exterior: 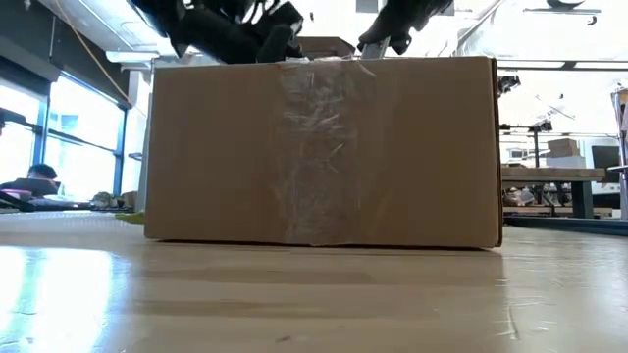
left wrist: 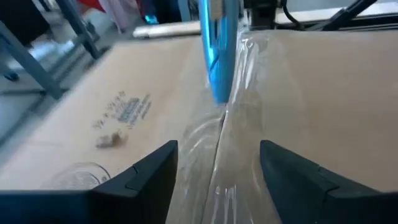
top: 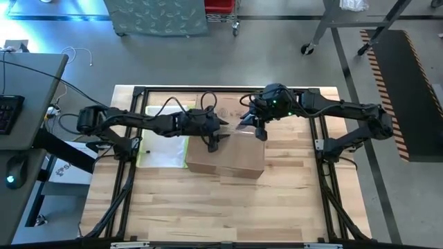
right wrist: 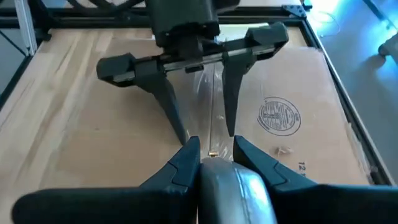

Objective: Unpack boxes
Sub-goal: Open the cardboard box using the silver cutter

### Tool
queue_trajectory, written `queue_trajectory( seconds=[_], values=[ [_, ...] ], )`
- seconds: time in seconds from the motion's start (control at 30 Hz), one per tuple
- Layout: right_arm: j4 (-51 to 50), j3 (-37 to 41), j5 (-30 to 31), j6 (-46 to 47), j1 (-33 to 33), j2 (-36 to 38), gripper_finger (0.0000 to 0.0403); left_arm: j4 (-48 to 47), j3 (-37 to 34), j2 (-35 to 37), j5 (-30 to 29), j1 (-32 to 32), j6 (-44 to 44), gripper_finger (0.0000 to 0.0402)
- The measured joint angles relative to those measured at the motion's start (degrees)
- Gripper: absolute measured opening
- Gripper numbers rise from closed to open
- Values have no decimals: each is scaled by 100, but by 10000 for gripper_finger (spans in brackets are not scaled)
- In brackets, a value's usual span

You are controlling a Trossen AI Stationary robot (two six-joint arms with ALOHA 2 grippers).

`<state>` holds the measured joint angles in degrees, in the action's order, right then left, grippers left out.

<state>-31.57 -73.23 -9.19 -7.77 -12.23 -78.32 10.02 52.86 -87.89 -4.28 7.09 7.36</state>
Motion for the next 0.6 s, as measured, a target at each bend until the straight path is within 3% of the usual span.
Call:
queue_trajectory(
  seconds=[0.6],
  values=[
    [-928,-16,304,31,-13,-64,57,-474,24,-125,243,186,-244,223]
  ],
)
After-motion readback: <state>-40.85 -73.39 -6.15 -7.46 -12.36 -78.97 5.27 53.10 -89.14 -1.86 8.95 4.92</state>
